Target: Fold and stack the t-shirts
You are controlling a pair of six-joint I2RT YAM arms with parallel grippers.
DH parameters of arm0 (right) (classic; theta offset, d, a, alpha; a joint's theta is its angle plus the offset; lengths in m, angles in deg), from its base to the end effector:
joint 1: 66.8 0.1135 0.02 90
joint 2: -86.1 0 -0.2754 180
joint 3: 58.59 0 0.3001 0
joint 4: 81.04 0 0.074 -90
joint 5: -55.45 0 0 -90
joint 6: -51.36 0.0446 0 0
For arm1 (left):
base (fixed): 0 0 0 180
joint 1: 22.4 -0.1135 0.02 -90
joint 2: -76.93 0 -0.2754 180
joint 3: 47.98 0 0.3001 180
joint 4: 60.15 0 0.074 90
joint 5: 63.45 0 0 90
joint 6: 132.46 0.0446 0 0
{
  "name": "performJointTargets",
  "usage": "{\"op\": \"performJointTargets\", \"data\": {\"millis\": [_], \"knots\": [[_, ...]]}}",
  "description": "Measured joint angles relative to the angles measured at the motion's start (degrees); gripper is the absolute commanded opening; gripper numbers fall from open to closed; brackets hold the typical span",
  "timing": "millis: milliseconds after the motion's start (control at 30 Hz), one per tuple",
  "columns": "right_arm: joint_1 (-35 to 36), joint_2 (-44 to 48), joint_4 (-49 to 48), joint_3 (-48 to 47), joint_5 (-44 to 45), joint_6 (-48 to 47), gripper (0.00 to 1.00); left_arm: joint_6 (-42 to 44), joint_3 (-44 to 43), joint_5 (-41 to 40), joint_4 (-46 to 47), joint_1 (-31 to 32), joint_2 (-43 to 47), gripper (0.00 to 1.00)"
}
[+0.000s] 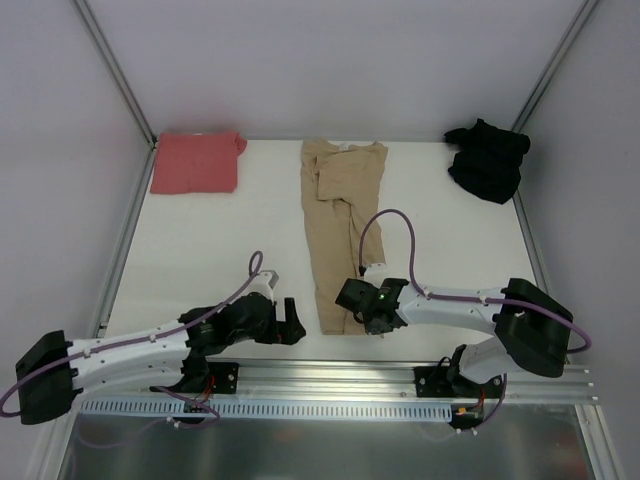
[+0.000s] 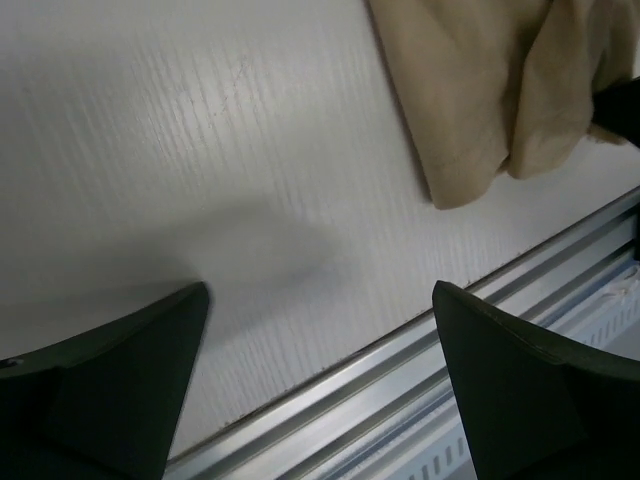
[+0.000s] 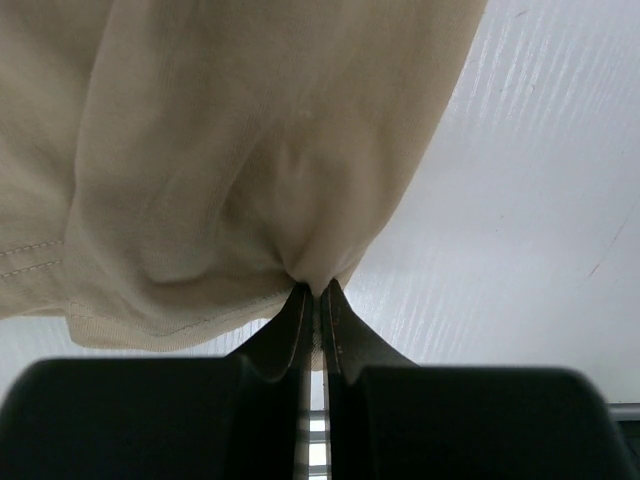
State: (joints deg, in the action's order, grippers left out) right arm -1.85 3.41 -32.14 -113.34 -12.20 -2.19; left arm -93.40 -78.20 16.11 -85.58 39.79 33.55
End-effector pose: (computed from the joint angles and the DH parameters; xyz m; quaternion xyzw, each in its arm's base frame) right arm 0.1324 0.2431 0.1338 -0.2184 0.9501 -0.0350 0.2202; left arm 0.1024 -0.1768 0.1608 0.0487 0.8968 -0.3153 0.3064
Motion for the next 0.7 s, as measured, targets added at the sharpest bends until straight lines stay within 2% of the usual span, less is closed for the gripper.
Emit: {"op": "performJointTargets", "data": {"millis": [67,233,333,467,533,567,600,667,700], "knots": [[0.00,-0.02,-0.02,0.00,-0.04,-0.02,0.00,-1.46,3.54,1.36,9.57,0.11,-5.88,0.99],[0.00,-0.07,-0.02,-0.07,-0.07,-0.11,0.00,-4.17,2.84,5.38,32.70,0.11,-21.00,0.99],[0.00,-0.07,-0.02,-0.07,-0.09,-0.31,0.00,-4.46,1.68,6.25,39.06,0.13,-26.34,0.99],[0.00,-0.04,-0.04,-0.07,-0.09,-0.46,0.00,-4.39,-0.63,7.21,41.55,0.13,-30.75,0.97],[0.00,0.02,-0.02,-0.07,-0.09,-0.46,0.00,-4.42,-1.53,7.54,42.01,0.13,-32.24,0.85],[0.00,0.04,-0.02,-0.07,-0.09,-0.46,0.01,-4.50,-1.84,7.82,42.10,0.13,-32.87,0.76],[0.00,0.04,-0.02,-0.07,-0.09,-0.48,0.00,-4.59,-2.08,8.33,42.10,0.13,-33.42,0.49],[0.00,0.04,-0.02,-0.07,-0.11,-0.48,0.00,-4.72,-2.45,8.92,42.01,0.13,-34.91,0.23],[0.00,0.04,-0.02,-0.07,-0.11,-0.48,0.00,-4.72,-2.62,9.20,41.88,0.13,-35.58,0.01]]}}
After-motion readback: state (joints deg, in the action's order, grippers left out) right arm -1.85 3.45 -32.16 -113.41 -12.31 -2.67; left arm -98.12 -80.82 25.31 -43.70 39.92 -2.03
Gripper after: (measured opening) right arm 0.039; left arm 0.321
